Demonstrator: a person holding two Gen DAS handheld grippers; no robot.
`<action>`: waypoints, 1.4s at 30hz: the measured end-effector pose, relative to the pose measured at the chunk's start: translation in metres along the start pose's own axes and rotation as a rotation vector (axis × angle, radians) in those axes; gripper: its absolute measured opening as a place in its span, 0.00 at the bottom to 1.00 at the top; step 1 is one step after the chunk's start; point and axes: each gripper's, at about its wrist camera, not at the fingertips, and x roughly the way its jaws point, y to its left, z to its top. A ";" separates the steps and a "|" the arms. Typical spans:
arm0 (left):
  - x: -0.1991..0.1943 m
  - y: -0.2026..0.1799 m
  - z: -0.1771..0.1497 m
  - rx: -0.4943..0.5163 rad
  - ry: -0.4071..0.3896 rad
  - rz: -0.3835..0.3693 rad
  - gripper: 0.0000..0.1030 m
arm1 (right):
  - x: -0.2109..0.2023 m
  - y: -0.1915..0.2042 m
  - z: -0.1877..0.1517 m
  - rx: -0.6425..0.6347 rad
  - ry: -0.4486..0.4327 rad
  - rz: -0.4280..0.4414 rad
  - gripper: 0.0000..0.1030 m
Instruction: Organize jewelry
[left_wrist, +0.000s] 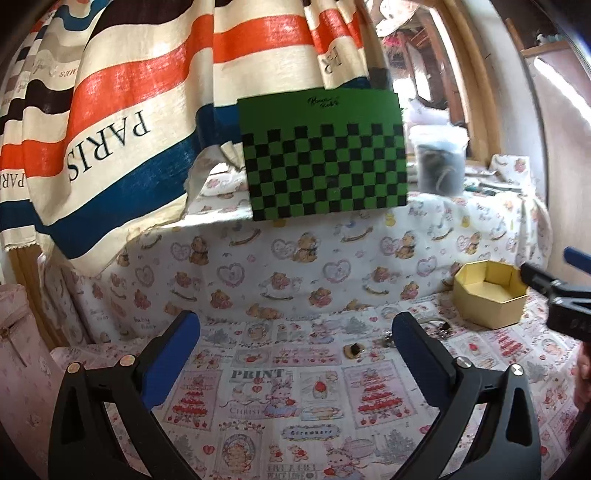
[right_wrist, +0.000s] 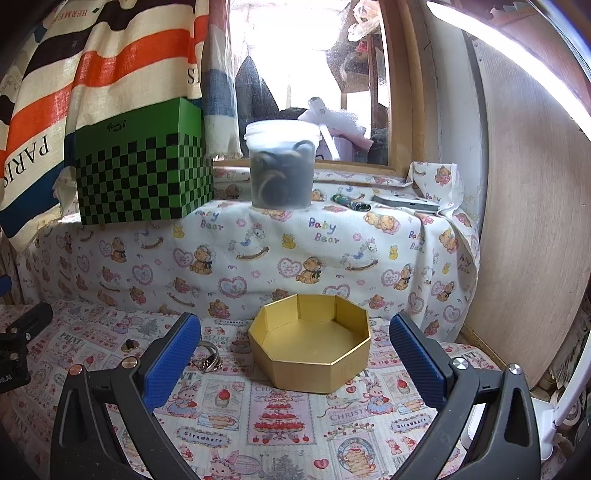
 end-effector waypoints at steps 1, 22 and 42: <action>-0.001 -0.001 0.000 0.003 -0.003 -0.001 1.00 | 0.002 0.001 0.000 -0.004 0.021 -0.005 1.00; 0.004 0.027 -0.003 -0.136 0.027 -0.040 1.00 | 0.015 0.006 -0.003 -0.050 0.109 0.141 0.99; 0.035 0.053 -0.007 -0.193 0.167 -0.046 0.97 | 0.088 0.093 0.002 -0.189 0.496 0.371 0.93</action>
